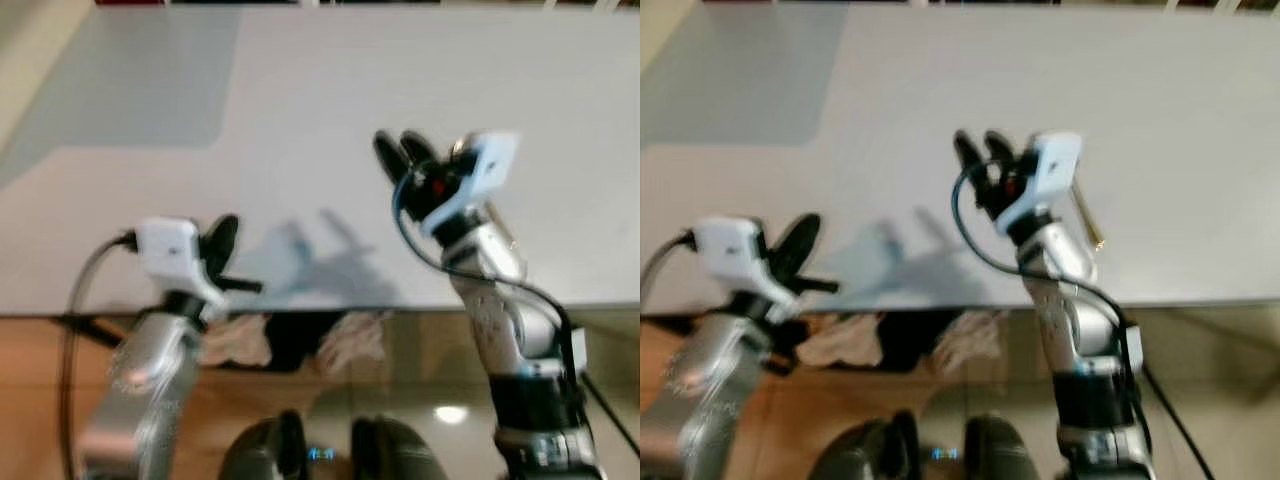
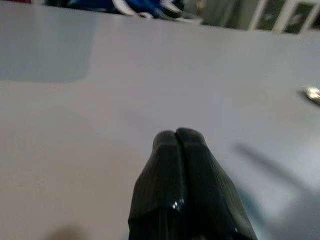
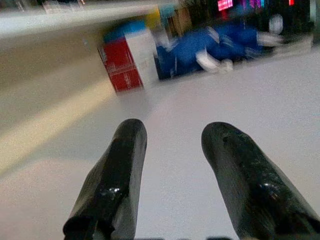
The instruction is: Setting the table
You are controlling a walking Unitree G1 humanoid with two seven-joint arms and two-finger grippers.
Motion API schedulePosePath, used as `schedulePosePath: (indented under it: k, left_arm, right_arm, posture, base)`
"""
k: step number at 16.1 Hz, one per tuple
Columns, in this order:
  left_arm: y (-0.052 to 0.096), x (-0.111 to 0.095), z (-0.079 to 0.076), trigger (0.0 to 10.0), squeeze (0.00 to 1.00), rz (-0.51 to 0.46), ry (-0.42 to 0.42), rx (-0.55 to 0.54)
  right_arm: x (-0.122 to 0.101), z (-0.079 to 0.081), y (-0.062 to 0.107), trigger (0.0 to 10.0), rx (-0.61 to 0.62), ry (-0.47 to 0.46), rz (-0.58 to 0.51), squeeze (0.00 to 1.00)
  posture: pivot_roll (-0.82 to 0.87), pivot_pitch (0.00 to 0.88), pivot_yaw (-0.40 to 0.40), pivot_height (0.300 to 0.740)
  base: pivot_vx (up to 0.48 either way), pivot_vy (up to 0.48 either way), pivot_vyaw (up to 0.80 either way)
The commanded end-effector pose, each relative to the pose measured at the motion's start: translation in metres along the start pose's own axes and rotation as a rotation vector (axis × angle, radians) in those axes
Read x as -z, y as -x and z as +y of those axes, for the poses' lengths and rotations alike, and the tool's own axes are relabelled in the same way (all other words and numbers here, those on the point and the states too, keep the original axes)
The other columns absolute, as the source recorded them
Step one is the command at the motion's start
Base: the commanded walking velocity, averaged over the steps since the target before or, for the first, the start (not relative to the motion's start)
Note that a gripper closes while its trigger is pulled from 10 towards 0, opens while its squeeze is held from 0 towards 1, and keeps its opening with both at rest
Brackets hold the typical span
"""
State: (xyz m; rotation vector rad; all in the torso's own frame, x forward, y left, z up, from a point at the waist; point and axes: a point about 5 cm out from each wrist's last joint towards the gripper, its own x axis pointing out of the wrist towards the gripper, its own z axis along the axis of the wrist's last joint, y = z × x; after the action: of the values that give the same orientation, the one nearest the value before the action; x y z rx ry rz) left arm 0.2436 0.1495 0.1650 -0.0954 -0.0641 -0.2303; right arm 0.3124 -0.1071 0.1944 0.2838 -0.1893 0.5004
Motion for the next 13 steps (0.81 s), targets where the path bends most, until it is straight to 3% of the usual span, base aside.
schedulePosePath:
  k: [1, 4, 13]
  left_arm:
    - [0.000, -0.001, 0.006, 10.0, 0.00, 0.002, -0.025, -0.012]
    - [-0.004, -0.004, 0.011, 10.0, 0.00, -0.006, -0.042, -0.018]
    - [-0.011, -0.002, 0.010, 10.0, 0.00, -0.016, -0.042, 0.000]
  right_arm:
    - [0.000, 0.009, -0.002, 10.0, -0.028, 0.013, 0.007, 0.00]
    - [0.024, 0.023, -0.004, 10.0, -0.045, 0.033, 0.082, 0.00]
    - [0.041, 0.028, -0.002, 10.0, -0.090, 0.100, 0.137, 0.00]
  posture:
    - [-0.09, 0.183, 0.015, 0.740]
    - [-0.08, 0.165, 0.011, 0.740]
    - [-0.08, 0.140, 0.011, 0.740]
  base:
    - [0.000, 0.480, 0.00]
    - [0.000, 0.480, 0.00]
    - [0.000, 0.480, 0.00]
